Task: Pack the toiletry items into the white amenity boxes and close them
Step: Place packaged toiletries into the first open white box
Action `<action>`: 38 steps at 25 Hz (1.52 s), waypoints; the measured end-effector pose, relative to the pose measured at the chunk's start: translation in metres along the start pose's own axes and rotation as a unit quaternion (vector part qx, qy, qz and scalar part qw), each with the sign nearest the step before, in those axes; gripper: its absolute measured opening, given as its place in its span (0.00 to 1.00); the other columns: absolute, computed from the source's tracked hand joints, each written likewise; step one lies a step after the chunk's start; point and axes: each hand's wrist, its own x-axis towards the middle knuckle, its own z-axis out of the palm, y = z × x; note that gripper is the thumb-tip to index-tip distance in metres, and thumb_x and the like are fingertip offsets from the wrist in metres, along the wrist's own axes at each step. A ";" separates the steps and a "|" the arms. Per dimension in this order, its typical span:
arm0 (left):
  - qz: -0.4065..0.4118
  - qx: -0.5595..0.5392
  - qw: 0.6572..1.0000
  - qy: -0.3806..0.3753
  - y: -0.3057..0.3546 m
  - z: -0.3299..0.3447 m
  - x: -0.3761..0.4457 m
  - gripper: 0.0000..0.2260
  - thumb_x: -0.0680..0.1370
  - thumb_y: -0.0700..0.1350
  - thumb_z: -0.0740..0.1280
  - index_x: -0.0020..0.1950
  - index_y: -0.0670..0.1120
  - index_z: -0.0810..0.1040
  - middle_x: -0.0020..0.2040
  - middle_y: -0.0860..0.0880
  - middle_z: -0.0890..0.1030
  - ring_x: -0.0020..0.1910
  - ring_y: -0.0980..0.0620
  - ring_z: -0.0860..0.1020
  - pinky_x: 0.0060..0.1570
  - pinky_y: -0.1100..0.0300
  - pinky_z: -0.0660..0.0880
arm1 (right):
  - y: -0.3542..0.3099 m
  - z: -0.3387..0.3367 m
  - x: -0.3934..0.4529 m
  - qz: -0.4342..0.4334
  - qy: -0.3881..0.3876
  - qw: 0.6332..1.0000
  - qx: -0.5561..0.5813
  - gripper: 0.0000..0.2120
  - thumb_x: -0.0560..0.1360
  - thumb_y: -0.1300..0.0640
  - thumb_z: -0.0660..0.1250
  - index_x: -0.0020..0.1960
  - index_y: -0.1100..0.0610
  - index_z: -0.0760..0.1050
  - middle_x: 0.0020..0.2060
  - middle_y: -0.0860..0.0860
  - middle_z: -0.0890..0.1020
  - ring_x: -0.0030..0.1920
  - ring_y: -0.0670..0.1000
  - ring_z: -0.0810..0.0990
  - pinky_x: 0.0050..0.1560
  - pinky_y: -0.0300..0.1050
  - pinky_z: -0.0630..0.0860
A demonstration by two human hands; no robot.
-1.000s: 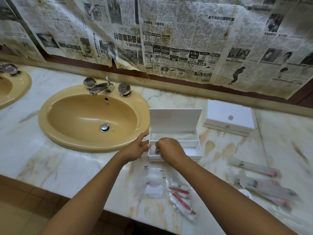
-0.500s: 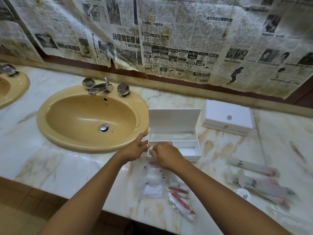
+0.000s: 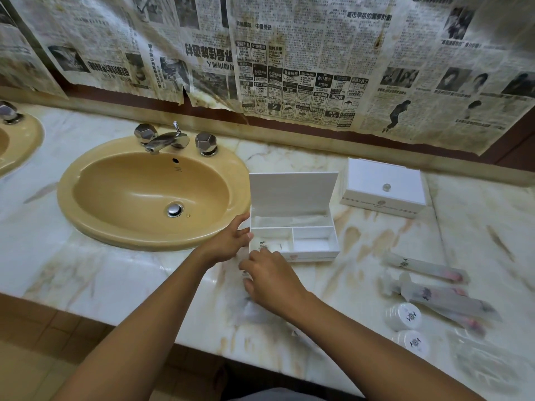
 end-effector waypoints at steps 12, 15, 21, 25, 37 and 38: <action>-0.002 0.015 1.000 0.008 0.003 0.002 -0.003 0.24 0.84 0.49 0.58 0.78 0.59 0.53 0.74 0.53 0.70 0.64 0.52 0.75 0.48 0.62 0.70 | -0.009 0.033 -0.028 0.020 -0.120 0.991 -0.060 0.24 0.46 0.60 0.78 0.41 0.53 0.77 0.34 0.50 0.76 0.34 0.53 0.76 0.33 0.42 0.69; -0.003 0.019 1.000 0.008 0.005 0.003 -0.005 0.25 0.84 0.49 0.58 0.78 0.59 0.53 0.73 0.54 0.70 0.63 0.53 0.74 0.49 0.61 0.71 | -0.011 0.029 -0.028 0.018 -0.123 0.991 -0.045 0.18 0.56 0.66 0.73 0.45 0.57 0.76 0.36 0.54 0.78 0.38 0.57 0.77 0.37 0.45 0.68; -0.010 0.018 1.000 0.014 0.005 0.002 -0.004 0.24 0.84 0.49 0.58 0.77 0.59 0.54 0.67 0.58 0.74 0.61 0.53 0.75 0.48 0.59 0.70 | -0.011 0.006 -0.017 -0.003 -0.108 0.993 -0.042 0.12 0.70 0.70 0.61 0.51 0.61 0.74 0.47 0.58 0.79 0.50 0.60 0.74 0.44 0.47 0.55; -0.013 0.019 1.000 0.009 0.003 0.001 -0.002 0.24 0.84 0.48 0.59 0.77 0.59 0.54 0.68 0.57 0.73 0.62 0.53 0.75 0.46 0.61 0.70 | -0.003 -0.027 0.001 0.013 -0.092 0.995 -0.042 0.07 0.73 0.62 0.65 0.51 0.58 0.76 0.46 0.57 0.81 0.51 0.59 0.76 0.46 0.49 0.61; -0.001 0.034 0.999 0.007 0.003 0.000 -0.003 0.23 0.83 0.39 0.55 0.74 0.60 0.56 0.58 0.57 0.78 0.45 0.56 0.74 0.47 0.57 0.69 | 0.046 -0.068 0.048 0.107 -0.039 0.993 -0.020 0.12 0.73 0.69 0.62 0.50 0.56 0.79 0.45 0.53 0.82 0.48 0.56 0.77 0.48 0.46 0.65; 0.001 0.023 1.000 0.006 0.005 0.001 -0.005 0.24 0.84 0.40 0.56 0.74 0.60 0.55 0.60 0.57 0.77 0.45 0.60 0.76 0.47 0.57 0.69 | 0.047 -0.062 0.049 0.106 -0.047 0.993 -0.028 0.13 0.73 0.69 0.61 0.51 0.56 0.79 0.46 0.53 0.82 0.48 0.56 0.77 0.48 0.46 0.65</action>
